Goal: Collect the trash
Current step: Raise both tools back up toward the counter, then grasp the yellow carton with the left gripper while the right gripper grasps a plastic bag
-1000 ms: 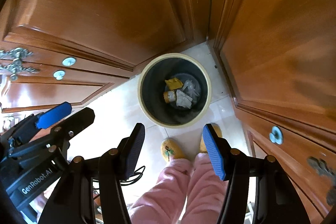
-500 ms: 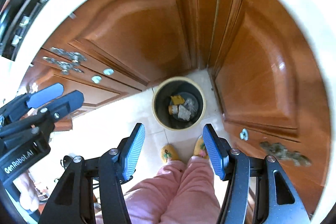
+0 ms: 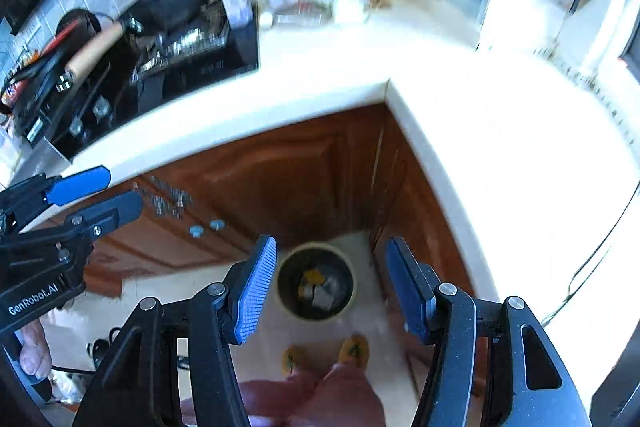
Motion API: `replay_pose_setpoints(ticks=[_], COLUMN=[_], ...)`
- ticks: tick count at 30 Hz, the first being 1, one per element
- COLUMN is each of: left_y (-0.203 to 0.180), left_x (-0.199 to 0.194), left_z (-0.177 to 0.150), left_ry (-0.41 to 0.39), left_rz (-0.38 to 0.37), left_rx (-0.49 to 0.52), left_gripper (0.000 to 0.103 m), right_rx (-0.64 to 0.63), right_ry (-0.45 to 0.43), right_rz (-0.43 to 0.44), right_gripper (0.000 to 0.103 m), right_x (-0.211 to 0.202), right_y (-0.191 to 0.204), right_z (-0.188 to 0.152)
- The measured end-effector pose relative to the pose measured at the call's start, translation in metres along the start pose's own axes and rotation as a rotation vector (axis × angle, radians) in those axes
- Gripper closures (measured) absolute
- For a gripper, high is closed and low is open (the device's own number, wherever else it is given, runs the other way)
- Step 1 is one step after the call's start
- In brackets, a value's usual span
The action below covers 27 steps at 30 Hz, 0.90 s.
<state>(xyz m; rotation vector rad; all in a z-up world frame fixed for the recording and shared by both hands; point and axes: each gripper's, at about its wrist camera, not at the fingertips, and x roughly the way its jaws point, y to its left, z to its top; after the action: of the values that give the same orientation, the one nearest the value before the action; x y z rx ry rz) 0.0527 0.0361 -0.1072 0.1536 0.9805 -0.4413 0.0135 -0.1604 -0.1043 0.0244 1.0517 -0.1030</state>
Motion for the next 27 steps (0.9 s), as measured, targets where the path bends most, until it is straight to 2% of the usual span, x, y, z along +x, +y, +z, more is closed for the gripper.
replay_pose_setpoints(ticks=[9, 13, 20, 27], left_y=[-0.003, 0.001, 0.012, 0.021], left_x=[-0.032, -0.037, -0.021, 0.026], left_z=[0.029, 0.046, 0.091, 0.168], left_ry=[-0.088, -0.115, -0.137, -0.119], left_rz=[-0.011, -0.003, 0.054, 0.121], left_rx=[0.000, -0.017, -0.050, -0.067], left_gripper=[0.052, 0.051, 0.051, 0.050], right_rx=[-0.020, -0.019, -0.019, -0.051], right_ry=[-0.102, -0.122, -0.132, -0.105], right_rz=[-0.024, -0.006, 0.033, 0.068], right_gripper=[0.044, 0.044, 0.044, 0.044], right_x=[-0.052, -0.052, -0.025, 0.029], right_y=[-0.013, -0.013, -0.024, -0.040], right_z=[0.036, 0.055, 0.107, 0.177])
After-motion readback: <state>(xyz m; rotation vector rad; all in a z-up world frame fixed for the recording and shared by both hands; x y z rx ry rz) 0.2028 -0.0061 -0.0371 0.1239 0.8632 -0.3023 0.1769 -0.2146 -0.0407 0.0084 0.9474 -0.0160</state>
